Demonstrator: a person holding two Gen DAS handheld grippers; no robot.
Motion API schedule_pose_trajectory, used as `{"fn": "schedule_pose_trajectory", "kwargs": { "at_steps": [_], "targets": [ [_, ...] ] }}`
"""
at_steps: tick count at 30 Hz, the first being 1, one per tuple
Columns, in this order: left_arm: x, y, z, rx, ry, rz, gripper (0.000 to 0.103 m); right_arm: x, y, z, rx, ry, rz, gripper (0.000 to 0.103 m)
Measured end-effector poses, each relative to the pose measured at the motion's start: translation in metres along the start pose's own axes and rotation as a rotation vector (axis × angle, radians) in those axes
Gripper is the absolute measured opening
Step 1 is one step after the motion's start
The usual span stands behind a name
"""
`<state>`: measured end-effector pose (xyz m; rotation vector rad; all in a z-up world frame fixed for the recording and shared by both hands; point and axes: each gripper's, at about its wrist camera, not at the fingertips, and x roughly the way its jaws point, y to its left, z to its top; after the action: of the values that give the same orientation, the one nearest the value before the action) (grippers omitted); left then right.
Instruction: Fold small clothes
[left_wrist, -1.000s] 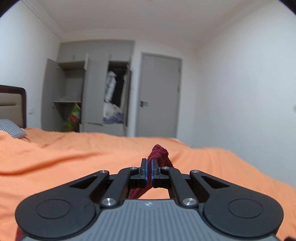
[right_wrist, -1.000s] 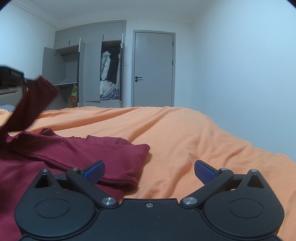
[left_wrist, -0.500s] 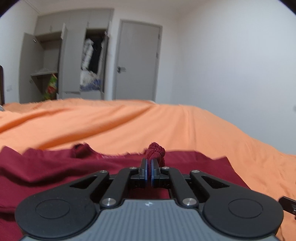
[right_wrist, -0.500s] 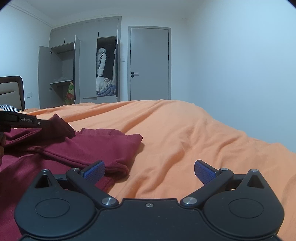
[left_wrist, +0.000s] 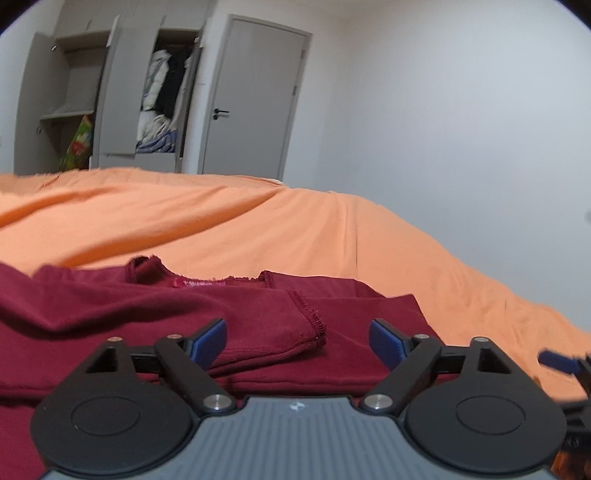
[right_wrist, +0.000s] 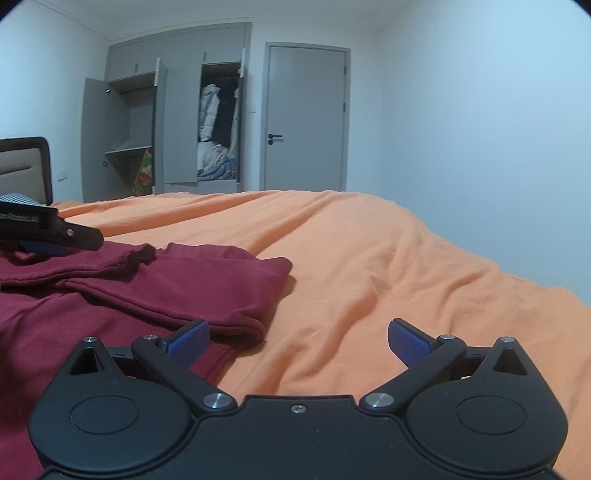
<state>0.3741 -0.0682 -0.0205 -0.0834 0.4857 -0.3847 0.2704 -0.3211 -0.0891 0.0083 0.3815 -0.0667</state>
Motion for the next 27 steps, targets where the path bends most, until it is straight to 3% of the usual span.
{"fn": "schedule_pose_trajectory", "kwargs": {
  "at_steps": [3, 8, 17, 23, 26, 27],
  "targets": [
    [-0.016, 0.005, 0.006, 0.027, -0.010, 0.071, 0.102, 0.004, 0.007, 0.007, -0.017, 0.002, 0.041, 0.102],
    [-0.037, 0.037, 0.018, 0.007, 0.024, 0.208, 0.102, 0.019, 0.026, 0.028, -0.019, 0.026, 0.184, 0.102],
    [-0.080, 0.146, 0.022, -0.137, 0.022, 0.480, 0.103, 0.073, 0.077, 0.069, 0.029, 0.110, 0.474, 0.102],
    [-0.106, 0.201, 0.012, -0.271, 0.057, 0.568, 0.103, 0.119, 0.107, 0.077, 0.108, 0.194, 0.483, 0.075],
    [-0.108, 0.210, 0.006, -0.278, 0.073, 0.578, 0.103, 0.129, 0.118, 0.074, 0.099, 0.213, 0.449, 0.051],
    [-0.109, 0.211, 0.004, -0.277, 0.077, 0.582, 0.103, 0.131, 0.121, 0.073, 0.093, 0.218, 0.440, 0.039]
  ]
}}
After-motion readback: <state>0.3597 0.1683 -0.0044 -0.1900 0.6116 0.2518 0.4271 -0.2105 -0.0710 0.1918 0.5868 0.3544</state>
